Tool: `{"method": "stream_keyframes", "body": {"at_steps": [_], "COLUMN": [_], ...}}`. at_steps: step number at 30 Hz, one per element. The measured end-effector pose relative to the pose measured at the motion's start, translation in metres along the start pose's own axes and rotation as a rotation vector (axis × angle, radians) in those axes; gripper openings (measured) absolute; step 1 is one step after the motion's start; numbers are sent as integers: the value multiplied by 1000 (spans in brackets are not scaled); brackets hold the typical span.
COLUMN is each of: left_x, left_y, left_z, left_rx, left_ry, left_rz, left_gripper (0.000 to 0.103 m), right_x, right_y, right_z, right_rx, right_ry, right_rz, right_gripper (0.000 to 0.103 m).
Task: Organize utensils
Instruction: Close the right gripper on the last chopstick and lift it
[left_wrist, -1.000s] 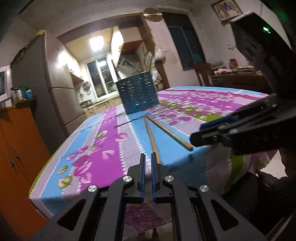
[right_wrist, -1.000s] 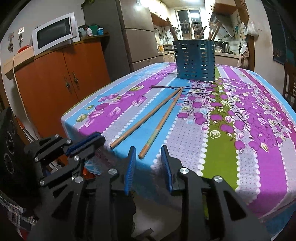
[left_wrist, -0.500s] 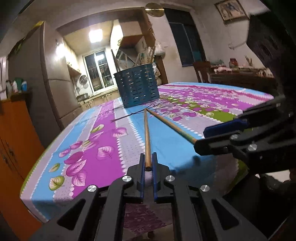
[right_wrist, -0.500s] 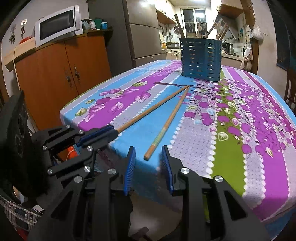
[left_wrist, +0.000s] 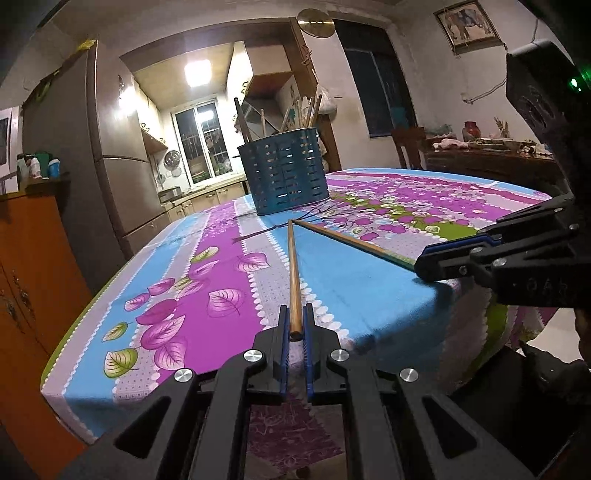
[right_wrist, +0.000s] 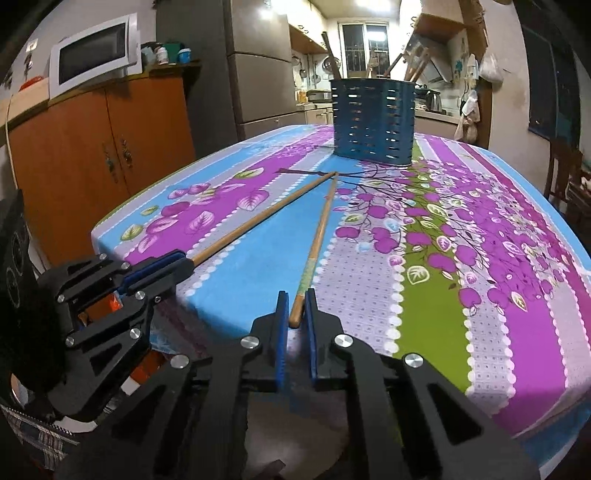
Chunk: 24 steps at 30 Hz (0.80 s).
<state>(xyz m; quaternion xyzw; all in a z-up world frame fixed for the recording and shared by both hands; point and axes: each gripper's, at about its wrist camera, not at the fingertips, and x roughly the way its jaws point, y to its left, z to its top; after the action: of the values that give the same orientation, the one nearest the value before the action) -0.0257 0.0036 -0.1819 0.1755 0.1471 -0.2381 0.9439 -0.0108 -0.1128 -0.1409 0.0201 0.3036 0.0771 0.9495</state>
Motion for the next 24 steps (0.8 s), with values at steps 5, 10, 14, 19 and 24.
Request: {"method": "stream_keyframes", "body": {"at_steps": [5, 10, 14, 19, 24], "left_x": [1, 3, 6, 6, 4], "left_y": [-3, -2, 1, 4, 7], "left_z": [1, 3, 5, 3, 0], "left_rx": [1, -15, -30, -56, -95], "left_ry": [1, 10, 16, 10, -10], "left_rz": [25, 27, 22, 10, -2], "left_gripper": [8, 8, 9, 9, 9], "right_x": [-2, -2, -2, -2, -3], "right_y": [3, 9, 10, 12, 15], "right_z": [-3, -7, -8, -11, -13], "right_rx": [-19, -39, -44, -51, -58], "right_ry": [-22, -51, -62, -83, -101], "right_rz": [-26, -38, -54, -56, -52], "right_gripper": [15, 26, 26, 17, 7]}}
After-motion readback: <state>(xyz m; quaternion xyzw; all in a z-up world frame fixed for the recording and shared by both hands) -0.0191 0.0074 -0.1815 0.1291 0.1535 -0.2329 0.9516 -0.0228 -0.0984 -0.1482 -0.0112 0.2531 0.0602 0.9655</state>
